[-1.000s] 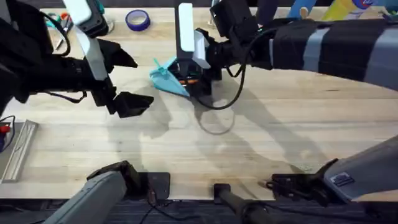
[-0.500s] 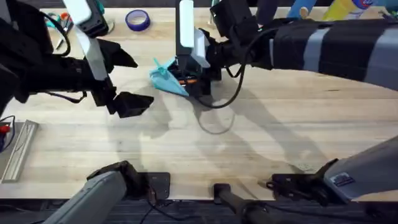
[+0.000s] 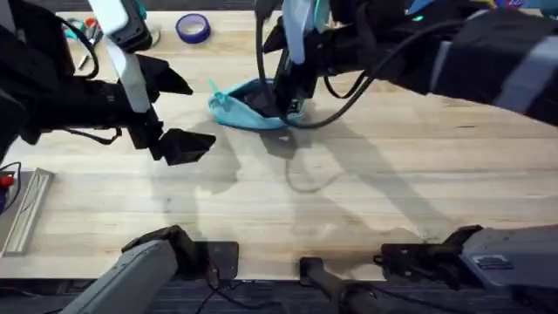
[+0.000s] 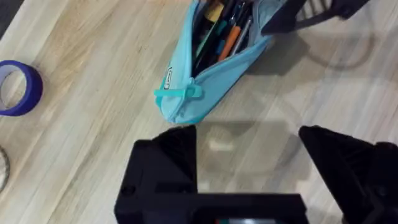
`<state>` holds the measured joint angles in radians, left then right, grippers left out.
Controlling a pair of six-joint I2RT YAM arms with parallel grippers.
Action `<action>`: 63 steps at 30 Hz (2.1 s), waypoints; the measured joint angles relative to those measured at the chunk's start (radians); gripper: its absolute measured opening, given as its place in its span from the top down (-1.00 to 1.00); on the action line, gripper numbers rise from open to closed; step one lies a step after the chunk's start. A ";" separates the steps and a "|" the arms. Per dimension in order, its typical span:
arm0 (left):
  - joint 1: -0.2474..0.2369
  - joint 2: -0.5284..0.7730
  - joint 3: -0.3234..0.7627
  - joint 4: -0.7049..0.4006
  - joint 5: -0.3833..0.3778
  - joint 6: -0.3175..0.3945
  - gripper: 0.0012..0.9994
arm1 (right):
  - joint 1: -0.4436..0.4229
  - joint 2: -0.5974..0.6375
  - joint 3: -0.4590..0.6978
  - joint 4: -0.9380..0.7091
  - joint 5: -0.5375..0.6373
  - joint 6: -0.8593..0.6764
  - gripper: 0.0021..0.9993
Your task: Unzip the bag, pick up the pens from the table one at a time and place them inside, then zip the bag closed.
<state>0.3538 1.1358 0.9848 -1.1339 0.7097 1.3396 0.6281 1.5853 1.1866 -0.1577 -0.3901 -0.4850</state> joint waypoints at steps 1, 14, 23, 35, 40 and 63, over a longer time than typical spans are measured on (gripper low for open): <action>0.000 0.000 0.000 0.000 0.000 0.000 -0.99 | 0.000 -0.012 0.000 0.000 0.000 0.046 -0.99; 0.000 0.000 0.000 -0.002 0.000 0.000 -0.99 | 0.000 -0.076 0.000 -0.002 -0.003 0.580 -1.00; 0.000 0.000 0.000 -0.014 0.015 0.001 -0.99 | 0.000 -0.076 0.000 0.009 -0.004 0.673 -0.99; 0.040 0.000 0.000 -0.023 0.077 0.145 -0.99 | 0.000 -0.076 0.000 0.010 -0.007 0.687 -1.00; 0.170 0.000 0.000 -0.023 0.152 0.214 -0.99 | 0.000 -0.076 0.000 0.008 -0.007 0.687 -1.00; 0.337 0.402 0.000 -0.149 0.340 0.676 -0.99 | 0.000 -0.075 0.000 -0.008 0.001 0.688 -0.99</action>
<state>0.6908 1.5374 0.9852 -1.2831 1.0493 2.0153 0.6277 1.5101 1.1866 -0.1661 -0.3893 0.2035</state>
